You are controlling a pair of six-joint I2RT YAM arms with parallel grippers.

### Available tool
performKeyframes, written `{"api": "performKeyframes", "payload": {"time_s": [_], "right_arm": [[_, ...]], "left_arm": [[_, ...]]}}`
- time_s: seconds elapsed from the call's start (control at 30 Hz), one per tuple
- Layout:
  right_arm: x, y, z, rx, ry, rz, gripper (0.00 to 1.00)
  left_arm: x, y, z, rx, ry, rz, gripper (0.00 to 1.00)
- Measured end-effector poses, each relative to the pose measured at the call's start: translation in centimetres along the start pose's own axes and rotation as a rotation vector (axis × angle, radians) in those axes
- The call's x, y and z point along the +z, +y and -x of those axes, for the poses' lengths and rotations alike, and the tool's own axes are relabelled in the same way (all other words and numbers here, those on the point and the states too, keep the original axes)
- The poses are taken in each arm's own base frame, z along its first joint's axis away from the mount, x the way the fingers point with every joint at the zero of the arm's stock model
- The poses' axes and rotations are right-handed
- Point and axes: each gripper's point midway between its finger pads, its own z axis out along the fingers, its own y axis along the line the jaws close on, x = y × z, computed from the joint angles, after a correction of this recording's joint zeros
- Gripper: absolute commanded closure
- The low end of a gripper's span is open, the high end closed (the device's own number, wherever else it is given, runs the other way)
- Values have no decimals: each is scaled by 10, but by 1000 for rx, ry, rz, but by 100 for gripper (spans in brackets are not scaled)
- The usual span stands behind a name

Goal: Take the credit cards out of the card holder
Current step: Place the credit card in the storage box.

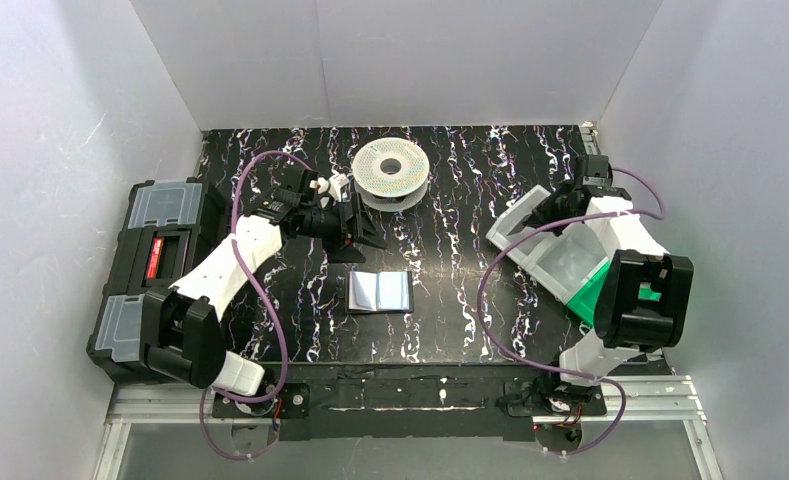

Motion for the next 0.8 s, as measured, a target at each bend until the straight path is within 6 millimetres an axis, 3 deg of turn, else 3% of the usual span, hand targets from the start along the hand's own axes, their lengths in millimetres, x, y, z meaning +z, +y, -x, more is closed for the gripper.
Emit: {"api": "performKeyframes", "payload": {"time_s": [0.23, 0.3, 0.4, 0.5, 0.63, 0.8], "right_arm": [[17, -23, 28, 29, -34, -90, 99], [23, -24, 32, 32, -31, -100, 91], [31, -23, 38, 33, -28, -110, 66], [33, -20, 44, 30, -33, -112, 48], [28, -15, 49, 16, -42, -113, 38], [16, -12, 47, 5, -41, -113, 33]], "left_arm": [[0, 0, -4, 9, 13, 6, 23], [0, 1, -5, 8, 16, 9, 23], [0, 1, -6, 8, 20, 11, 21], [0, 2, -7, 12, 23, 13, 21], [1, 2, -9, 20, 28, 20, 20], [3, 6, -13, 30, 34, 49, 21]]}}
